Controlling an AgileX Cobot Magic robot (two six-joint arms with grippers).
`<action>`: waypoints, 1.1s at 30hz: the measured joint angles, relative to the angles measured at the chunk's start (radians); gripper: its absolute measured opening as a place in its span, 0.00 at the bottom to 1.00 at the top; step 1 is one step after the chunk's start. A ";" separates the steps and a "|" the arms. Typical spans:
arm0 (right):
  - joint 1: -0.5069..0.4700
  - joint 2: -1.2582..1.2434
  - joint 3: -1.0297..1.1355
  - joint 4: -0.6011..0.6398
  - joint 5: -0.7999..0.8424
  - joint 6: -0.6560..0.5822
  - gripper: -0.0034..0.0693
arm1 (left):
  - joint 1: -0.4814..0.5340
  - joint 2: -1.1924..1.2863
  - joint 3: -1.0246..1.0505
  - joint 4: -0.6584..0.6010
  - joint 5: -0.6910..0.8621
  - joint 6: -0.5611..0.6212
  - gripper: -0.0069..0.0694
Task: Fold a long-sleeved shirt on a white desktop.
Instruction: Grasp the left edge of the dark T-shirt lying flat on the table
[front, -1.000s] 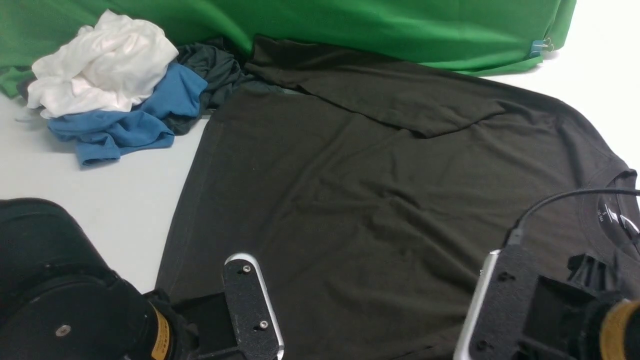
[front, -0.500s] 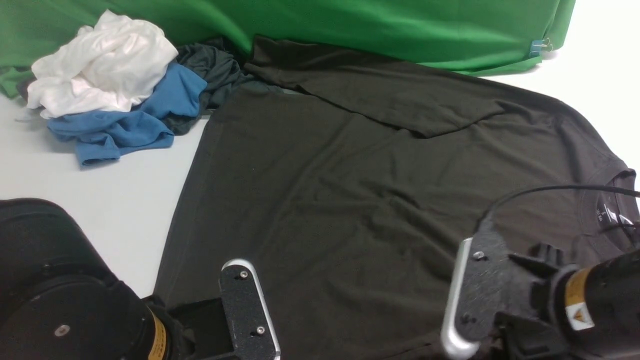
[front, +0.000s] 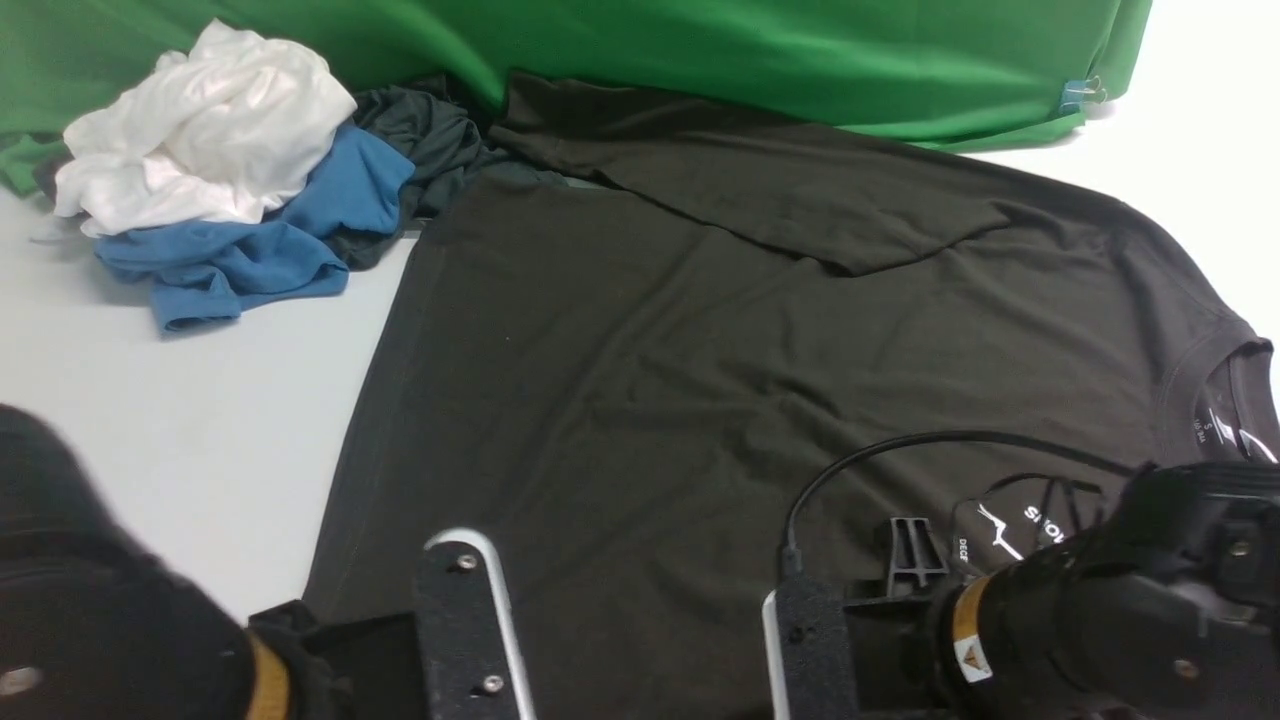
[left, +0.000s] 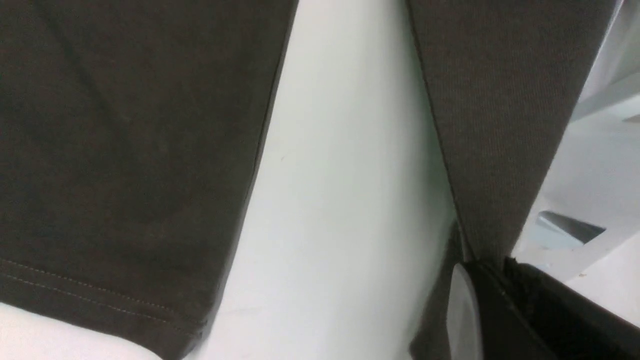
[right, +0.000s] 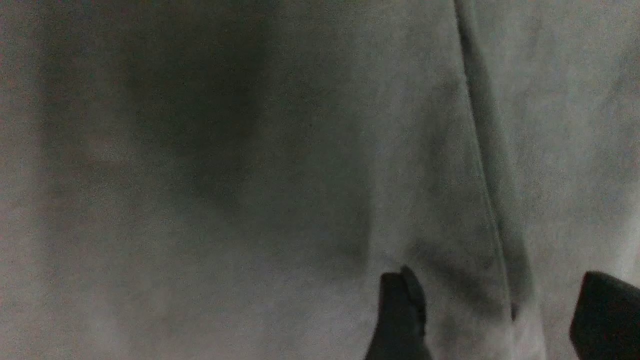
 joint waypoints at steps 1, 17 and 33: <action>0.000 0.009 0.000 0.000 -0.012 -0.008 0.68 | 0.000 -0.013 0.000 -0.001 0.001 0.000 0.13; 0.070 0.035 0.000 0.003 -0.022 -0.028 0.12 | 0.000 -0.076 0.000 -0.016 0.007 0.004 0.13; 0.070 -0.105 0.000 -0.008 0.051 0.089 0.08 | 0.000 -0.076 0.000 -0.013 0.029 0.003 0.13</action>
